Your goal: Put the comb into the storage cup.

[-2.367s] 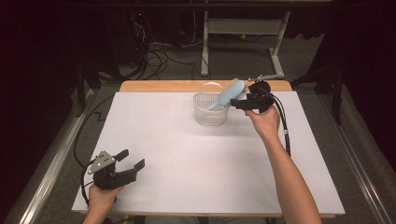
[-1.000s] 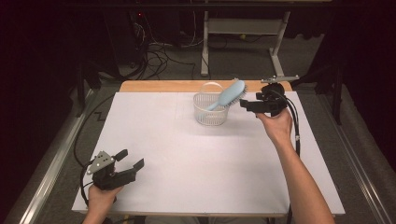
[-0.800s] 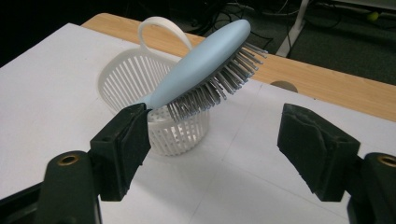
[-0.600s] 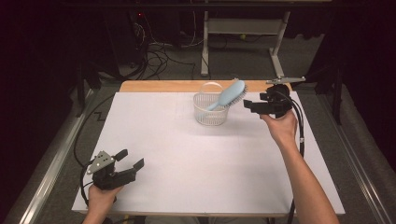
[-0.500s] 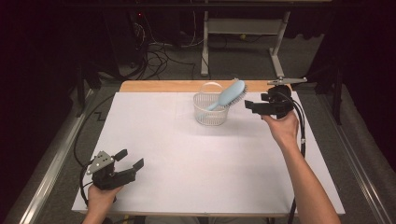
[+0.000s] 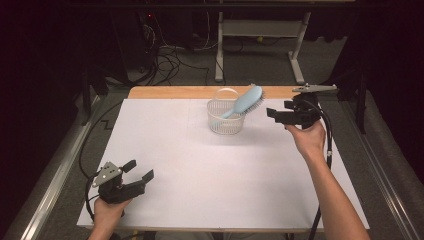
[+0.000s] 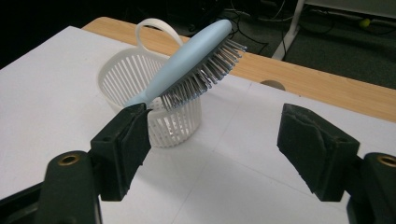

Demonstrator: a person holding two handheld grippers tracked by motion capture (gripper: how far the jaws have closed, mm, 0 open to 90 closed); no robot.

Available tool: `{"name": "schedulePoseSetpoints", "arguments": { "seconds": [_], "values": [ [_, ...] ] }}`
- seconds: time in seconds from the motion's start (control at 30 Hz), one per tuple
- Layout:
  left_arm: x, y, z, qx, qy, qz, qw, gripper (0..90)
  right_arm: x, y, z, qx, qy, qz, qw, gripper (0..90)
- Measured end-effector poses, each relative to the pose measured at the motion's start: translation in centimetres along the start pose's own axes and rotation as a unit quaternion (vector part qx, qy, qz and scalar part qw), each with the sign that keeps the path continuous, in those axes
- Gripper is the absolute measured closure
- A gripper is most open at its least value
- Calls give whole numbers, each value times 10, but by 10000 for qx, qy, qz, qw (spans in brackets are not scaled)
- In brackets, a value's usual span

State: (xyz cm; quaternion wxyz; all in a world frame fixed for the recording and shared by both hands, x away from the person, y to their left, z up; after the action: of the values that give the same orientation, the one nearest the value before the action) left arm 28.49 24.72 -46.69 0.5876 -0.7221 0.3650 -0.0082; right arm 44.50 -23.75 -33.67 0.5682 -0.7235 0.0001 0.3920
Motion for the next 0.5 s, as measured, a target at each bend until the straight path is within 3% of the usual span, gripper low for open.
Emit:
{"name": "schedulePoseSetpoints", "arguments": {
  "seconds": [0.5],
  "values": [
    [0, 0, 0, 2, 3, -11, 10000, 211, -19, 8, -4, -45, 10, -111, 9999, 260]
  ]
}}
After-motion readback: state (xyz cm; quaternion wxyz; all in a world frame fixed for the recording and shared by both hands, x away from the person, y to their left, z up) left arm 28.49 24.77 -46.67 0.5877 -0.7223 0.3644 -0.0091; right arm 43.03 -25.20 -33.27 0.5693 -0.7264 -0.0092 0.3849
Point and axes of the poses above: each handheld gripper's, and its own axes: x roughly forward along the jaws, y roughly out of its underside, z roughly to its left, the point moved 2 cm from there along x, roughly forward along the jaws, and after that the axes turned 8 degrees about -x, right-handed, at the moved point
